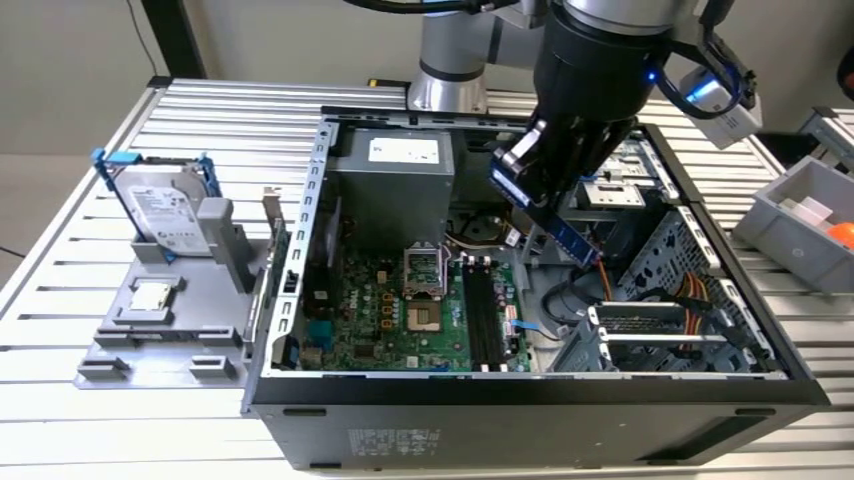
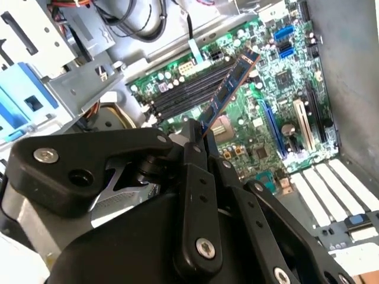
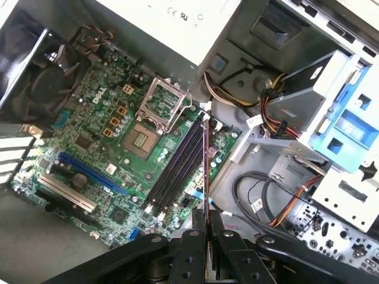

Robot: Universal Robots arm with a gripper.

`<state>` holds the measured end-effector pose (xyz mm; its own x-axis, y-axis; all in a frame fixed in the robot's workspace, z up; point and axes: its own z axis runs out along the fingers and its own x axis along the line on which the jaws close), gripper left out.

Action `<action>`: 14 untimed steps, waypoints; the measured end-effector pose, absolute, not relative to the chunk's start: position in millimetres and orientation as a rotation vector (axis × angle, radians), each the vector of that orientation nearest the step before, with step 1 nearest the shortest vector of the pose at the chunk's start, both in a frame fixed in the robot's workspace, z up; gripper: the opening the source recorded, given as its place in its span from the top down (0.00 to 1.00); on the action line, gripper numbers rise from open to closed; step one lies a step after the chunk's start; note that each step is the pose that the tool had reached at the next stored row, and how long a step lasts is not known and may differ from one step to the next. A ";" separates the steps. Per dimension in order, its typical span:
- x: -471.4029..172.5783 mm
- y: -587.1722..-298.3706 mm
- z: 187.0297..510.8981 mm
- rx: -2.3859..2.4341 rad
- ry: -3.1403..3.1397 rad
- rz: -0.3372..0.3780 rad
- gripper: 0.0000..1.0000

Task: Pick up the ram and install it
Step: 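Insert the ram into the slot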

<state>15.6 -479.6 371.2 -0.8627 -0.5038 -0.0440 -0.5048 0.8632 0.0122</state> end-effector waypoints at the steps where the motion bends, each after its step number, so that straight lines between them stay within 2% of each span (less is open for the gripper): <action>1: 15.6 -479.6 371.1 -0.801 2.997 0.036 1.00; 14: 15.5 -479.7 370.0 -0.627 3.037 0.032 1.00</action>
